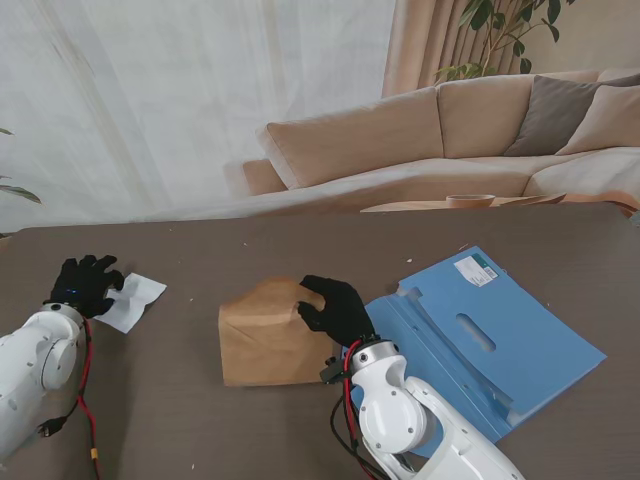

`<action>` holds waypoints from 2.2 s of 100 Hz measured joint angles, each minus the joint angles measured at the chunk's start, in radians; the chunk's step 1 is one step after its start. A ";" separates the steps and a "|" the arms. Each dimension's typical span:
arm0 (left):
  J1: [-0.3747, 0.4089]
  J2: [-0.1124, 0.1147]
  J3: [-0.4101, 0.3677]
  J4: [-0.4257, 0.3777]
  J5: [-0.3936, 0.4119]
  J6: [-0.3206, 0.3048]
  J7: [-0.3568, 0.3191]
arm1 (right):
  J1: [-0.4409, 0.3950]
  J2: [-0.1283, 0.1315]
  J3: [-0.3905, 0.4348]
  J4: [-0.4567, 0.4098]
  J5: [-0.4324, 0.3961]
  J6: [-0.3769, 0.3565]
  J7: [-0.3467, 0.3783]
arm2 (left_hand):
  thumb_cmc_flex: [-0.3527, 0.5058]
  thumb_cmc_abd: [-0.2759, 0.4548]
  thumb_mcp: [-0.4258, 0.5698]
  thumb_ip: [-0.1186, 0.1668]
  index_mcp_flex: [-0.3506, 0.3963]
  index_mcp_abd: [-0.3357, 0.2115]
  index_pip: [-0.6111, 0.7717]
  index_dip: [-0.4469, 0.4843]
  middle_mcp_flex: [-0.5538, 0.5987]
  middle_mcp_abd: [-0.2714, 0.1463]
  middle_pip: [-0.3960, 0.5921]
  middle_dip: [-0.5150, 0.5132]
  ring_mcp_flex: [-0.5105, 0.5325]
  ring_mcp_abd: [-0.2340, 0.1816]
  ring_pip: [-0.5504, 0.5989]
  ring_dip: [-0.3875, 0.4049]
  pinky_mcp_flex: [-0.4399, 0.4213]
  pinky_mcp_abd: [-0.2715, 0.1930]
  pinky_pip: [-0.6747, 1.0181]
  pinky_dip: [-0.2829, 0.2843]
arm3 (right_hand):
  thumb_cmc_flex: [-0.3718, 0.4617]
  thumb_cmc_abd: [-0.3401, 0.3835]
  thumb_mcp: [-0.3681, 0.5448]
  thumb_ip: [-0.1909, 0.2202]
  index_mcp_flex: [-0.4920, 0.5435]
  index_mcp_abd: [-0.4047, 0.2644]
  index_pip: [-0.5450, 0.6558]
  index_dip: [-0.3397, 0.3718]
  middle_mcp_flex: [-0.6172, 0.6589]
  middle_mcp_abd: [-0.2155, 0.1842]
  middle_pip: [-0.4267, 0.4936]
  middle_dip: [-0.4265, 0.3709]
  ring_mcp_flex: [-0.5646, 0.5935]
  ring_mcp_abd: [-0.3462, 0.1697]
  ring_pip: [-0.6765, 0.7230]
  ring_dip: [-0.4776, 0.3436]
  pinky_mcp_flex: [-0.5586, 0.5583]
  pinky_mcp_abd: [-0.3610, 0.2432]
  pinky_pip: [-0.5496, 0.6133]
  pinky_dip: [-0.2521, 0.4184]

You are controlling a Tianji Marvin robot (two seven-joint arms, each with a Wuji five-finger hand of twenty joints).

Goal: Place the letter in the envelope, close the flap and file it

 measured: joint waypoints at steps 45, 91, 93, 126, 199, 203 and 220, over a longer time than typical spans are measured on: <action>0.052 -0.014 -0.082 -0.082 0.011 -0.046 -0.023 | 0.000 0.000 0.000 -0.001 0.001 -0.001 0.000 | 0.181 0.026 -0.197 -0.008 0.101 0.019 0.232 0.128 0.024 0.011 0.132 0.001 0.001 0.010 0.055 0.002 0.006 0.001 0.031 0.001 | 0.000 0.000 0.000 0.000 0.000 0.000 0.000 0.000 0.000 0.000 0.000 0.000 0.000 0.000 0.002 0.000 0.000 0.000 0.000 0.000; 0.114 -0.014 -0.168 -0.192 0.068 -0.129 -0.126 | 0.000 0.000 0.001 -0.001 0.001 -0.004 0.000 | 0.115 0.044 0.044 0.020 -0.173 -0.094 -0.215 -0.074 0.330 -0.081 0.206 -0.104 0.108 0.011 0.020 -0.066 0.029 0.035 0.033 -0.016 | 0.000 0.000 0.000 0.000 0.000 0.000 0.000 0.000 0.000 0.000 0.000 0.000 0.000 0.000 0.008 0.000 0.000 0.000 0.001 0.000; 0.113 -0.012 -0.167 -0.192 0.077 -0.129 -0.130 | 0.000 0.000 0.001 -0.001 0.001 -0.004 0.000 | 0.115 0.034 0.046 0.020 -0.186 -0.095 -0.227 -0.088 0.330 -0.094 0.206 -0.104 0.108 0.004 0.017 -0.067 0.029 0.035 0.032 -0.017 | 0.000 0.000 0.000 0.000 0.000 0.000 0.000 0.000 0.000 0.000 0.000 0.000 0.000 0.000 0.008 0.000 0.000 0.000 0.001 0.000; 0.092 0.006 -0.103 -0.160 0.108 -0.059 -0.145 | -0.002 0.000 0.003 -0.002 0.001 -0.004 0.000 | 0.115 0.022 0.056 0.020 -0.204 -0.094 -0.344 -0.126 0.271 -0.134 0.238 -0.063 0.104 -0.011 0.015 -0.067 0.021 0.033 0.032 -0.017 | 0.000 0.000 0.000 0.000 0.000 0.000 0.000 0.000 0.000 0.000 0.000 0.000 0.000 0.000 0.010 0.000 0.000 0.000 0.001 0.000; 0.057 0.001 -0.051 -0.073 0.052 -0.072 -0.031 | 0.001 0.000 0.001 0.002 0.005 -0.008 -0.001 | 0.245 0.000 -0.069 0.021 -0.204 -0.096 -0.318 -0.036 0.432 -0.054 0.686 0.478 0.172 -0.010 0.247 0.081 0.022 0.034 0.124 -0.018 | 0.000 0.000 0.000 0.000 0.000 0.000 0.000 0.000 0.000 0.000 0.002 0.000 0.000 0.000 0.011 0.000 0.001 0.000 0.001 0.000; 0.061 0.000 -0.059 -0.079 0.053 -0.077 -0.031 | 0.001 0.000 0.001 0.002 0.005 -0.008 -0.001 | 0.245 0.000 -0.070 0.021 -0.204 -0.096 -0.316 -0.037 0.443 -0.053 0.693 0.478 0.172 -0.010 0.257 0.082 0.022 0.036 0.124 -0.018 | 0.000 0.000 0.000 0.000 0.000 0.000 0.000 0.000 0.000 0.000 0.002 -0.001 0.000 0.000 0.011 0.000 0.001 0.000 0.001 0.000; 0.087 -0.008 -0.117 -0.117 0.059 -0.114 -0.031 | 0.001 0.000 0.002 0.002 0.005 -0.008 -0.001 | 0.246 -0.001 -0.071 0.021 -0.204 -0.051 -0.244 -0.049 0.464 -0.028 0.695 0.467 0.196 0.000 0.298 0.097 0.027 0.042 0.170 -0.025 | 0.000 0.000 0.000 0.000 0.000 0.000 0.000 0.000 0.000 0.000 0.002 -0.001 0.000 0.000 0.011 0.000 0.001 0.000 0.001 0.000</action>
